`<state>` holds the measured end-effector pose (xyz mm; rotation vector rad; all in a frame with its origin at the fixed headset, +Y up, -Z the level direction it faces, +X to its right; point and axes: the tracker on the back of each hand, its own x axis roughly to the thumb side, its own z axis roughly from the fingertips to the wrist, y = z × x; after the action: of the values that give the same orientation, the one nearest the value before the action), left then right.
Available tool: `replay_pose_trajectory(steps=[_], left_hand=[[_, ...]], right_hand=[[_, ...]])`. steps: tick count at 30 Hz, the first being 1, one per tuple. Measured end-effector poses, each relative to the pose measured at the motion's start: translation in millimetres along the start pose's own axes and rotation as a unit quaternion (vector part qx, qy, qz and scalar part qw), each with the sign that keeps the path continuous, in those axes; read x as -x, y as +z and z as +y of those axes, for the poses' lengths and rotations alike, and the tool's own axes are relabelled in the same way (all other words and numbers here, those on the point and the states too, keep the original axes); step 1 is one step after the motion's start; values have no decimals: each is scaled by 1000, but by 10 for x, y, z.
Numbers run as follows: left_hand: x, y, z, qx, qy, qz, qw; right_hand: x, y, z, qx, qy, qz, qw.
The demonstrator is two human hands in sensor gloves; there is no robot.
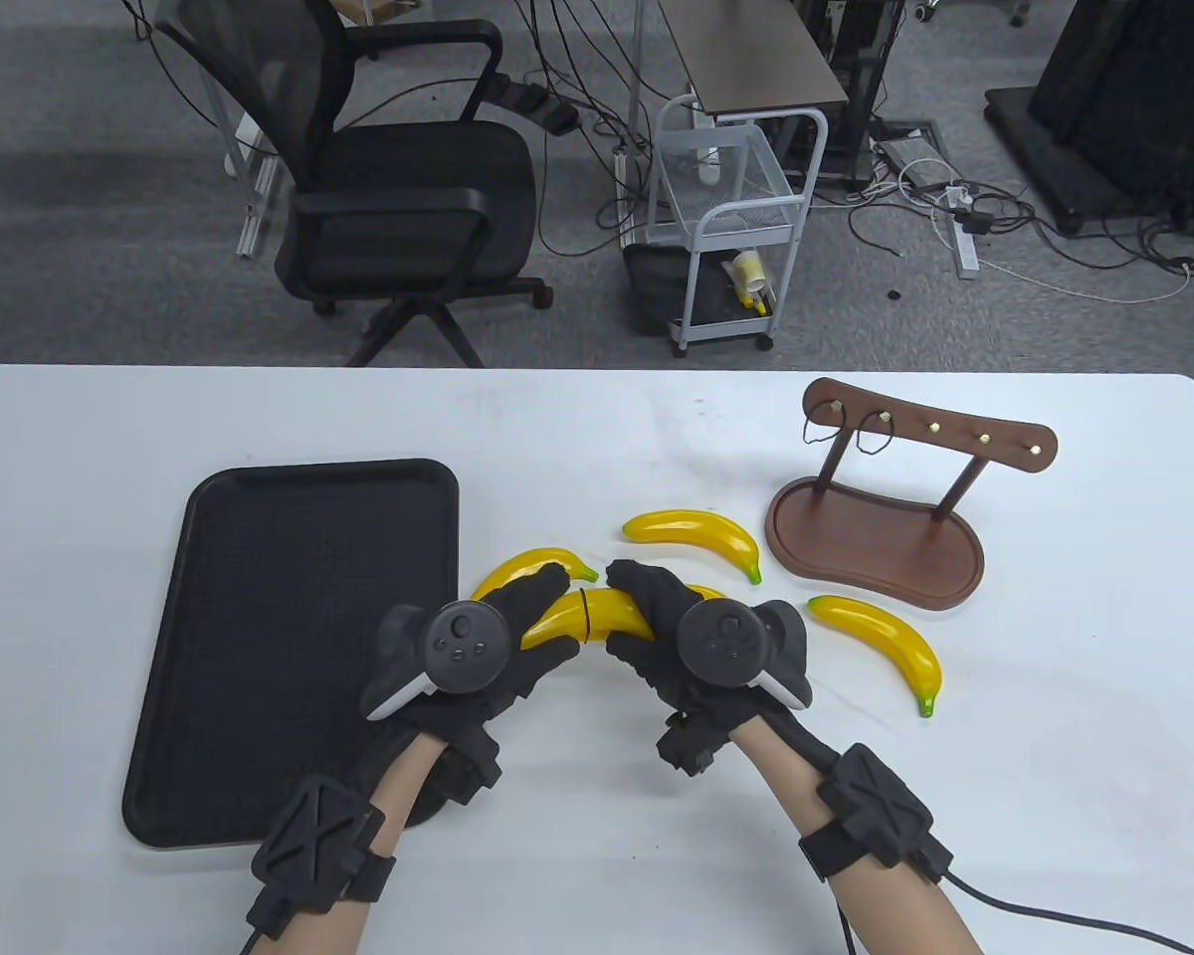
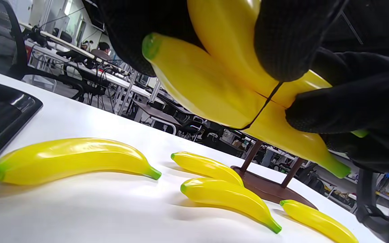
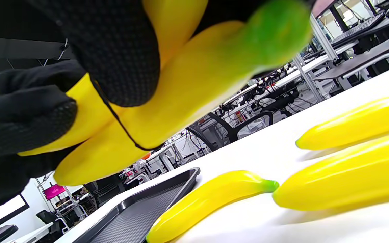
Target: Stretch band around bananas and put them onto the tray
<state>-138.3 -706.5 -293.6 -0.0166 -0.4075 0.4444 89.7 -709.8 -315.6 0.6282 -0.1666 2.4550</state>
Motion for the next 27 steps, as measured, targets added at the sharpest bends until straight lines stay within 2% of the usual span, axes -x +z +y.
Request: replay_pose_trajectory(steps=[14,20,27], left_hand=[[8,5,-3,-9,-24,7,1000],[53,8,23,-15,-33,22,999],[238,16,121,-33,-22,56,998]], right_hand=[[167,-20,63,-57,-97,-7,994],[222,-21,28,-55,-117,0,992],[291,-28,-30,-46,-122,9,991]])
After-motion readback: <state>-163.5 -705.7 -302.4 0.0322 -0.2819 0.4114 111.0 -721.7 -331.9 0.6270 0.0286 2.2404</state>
